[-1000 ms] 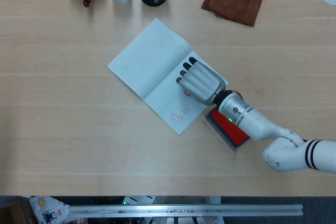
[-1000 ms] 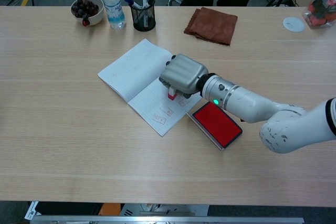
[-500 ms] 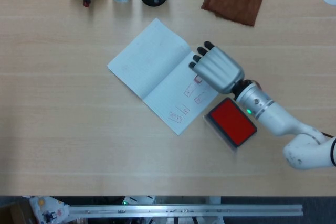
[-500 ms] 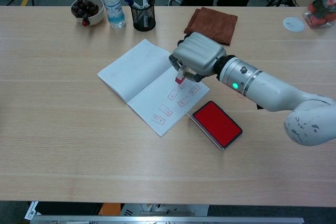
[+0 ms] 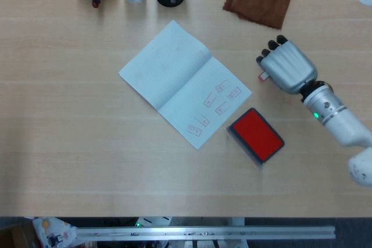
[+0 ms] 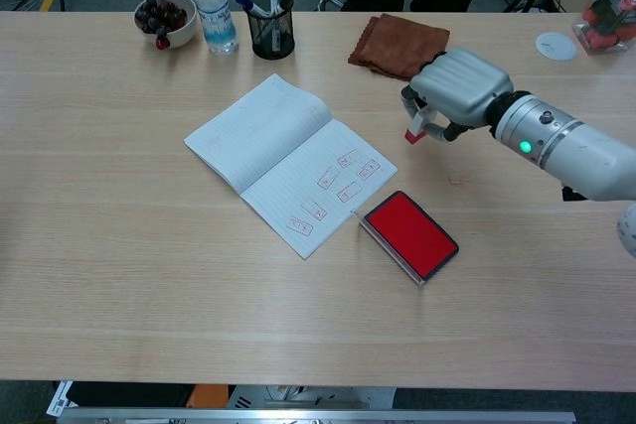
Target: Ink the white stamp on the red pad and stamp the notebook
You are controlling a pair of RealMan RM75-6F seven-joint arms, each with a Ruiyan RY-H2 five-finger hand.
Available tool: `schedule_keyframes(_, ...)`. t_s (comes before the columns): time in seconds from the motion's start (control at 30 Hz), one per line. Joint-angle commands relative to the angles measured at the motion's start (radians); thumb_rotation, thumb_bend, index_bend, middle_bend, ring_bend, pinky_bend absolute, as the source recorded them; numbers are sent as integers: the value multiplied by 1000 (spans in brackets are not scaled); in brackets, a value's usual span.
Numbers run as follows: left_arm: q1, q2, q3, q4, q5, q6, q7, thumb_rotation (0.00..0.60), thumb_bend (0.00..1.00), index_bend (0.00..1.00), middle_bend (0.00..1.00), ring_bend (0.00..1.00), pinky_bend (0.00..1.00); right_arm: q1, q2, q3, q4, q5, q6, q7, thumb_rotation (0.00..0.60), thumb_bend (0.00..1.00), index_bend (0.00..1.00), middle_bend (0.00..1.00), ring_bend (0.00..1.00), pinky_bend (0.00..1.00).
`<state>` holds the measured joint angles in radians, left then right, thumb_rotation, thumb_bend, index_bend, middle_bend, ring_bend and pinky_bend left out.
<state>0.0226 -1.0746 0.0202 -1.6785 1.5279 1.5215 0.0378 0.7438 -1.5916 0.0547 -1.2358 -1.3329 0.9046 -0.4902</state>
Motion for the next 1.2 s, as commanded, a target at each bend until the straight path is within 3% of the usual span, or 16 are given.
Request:
schedule_keyframes(0.03,0,0,1,-2,-1,-1,2,600,276,190,155,218,134,-6,-3,-8,12,-7,-1,9,600,382,754,526,323,290)
schedule_keyframes(0.5,1,-5,7,2,2,-3,0,600,276,190,155,218,134,-19,-74,-37,120,-25,-28,29,600,381,752,508,325,288)
schedule_keyframes(1.2,-3,-6,7,8,-3,-10,-2,600,276,190,155,218,134,-24,-86,-26,132,-18,-51,33,600,357,565,436,282,276)
